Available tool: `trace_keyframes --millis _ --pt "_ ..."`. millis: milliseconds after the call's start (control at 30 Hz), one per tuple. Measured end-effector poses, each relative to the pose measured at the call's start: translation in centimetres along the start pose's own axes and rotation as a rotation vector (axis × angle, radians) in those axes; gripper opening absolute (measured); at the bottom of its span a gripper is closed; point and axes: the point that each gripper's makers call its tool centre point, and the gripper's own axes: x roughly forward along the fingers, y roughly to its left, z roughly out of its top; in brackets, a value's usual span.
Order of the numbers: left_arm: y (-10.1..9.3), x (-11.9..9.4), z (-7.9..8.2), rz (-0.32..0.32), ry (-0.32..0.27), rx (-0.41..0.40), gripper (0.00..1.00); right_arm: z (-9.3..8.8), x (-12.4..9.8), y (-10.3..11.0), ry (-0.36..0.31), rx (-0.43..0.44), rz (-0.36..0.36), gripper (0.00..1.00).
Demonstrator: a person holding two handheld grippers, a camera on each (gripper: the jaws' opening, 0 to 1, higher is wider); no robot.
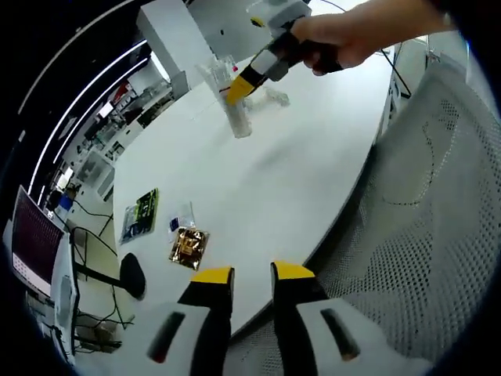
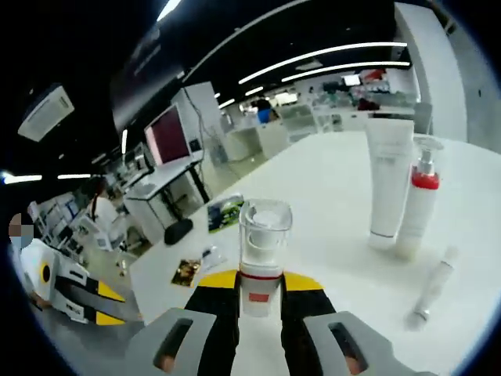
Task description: Arrange the skincare products in the storage area until every visible bottle or jar stands upright without overlapping.
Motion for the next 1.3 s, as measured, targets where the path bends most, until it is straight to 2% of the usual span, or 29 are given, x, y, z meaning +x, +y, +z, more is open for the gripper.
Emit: trace_keyframes --millis 100,200,400,800,967,1200,1300 --pt "0.3 -0.1 0.2 0.014 -0.019 -0.006 0.14 0.2 0.4 -0.4 0.002 -0.004 -0.012 0.13" --pt "0.1 0.0 -0.1 0.0 0.002 -0.001 0.14 0.5 0.8 -1.0 0.0 -0.01 -0.022 0.14" --pt "0.2 -0.1 -0.1 0.002 -0.002 -0.004 0.12 0.8 1.5 -2.4 -0.002 -0.019 -0.054 0.14" --pt "0.0 -0.1 -0.4 -0.003 0.01 -0.009 0.09 -0.2 1.5 -3.4 0.032 -0.043 -0.095 0.14" --pt "0.0 -0.1 -0.4 -0.004 0.012 -0.008 0.08 -0.9 1.4 -4.7 0.059 -0.074 -0.142 0.14" --pt "0.0 -0.1 -0.3 -0.005 0.008 -0.006 0.06 -0.8 1.6 -5.9 0.074 -0.113 -0.195 0.14" --pt "0.0 0.0 -0.4 -0.007 0.011 -0.006 0.06 -0.9 1.9 -7.0 0.086 -0.149 -0.255 0.14"
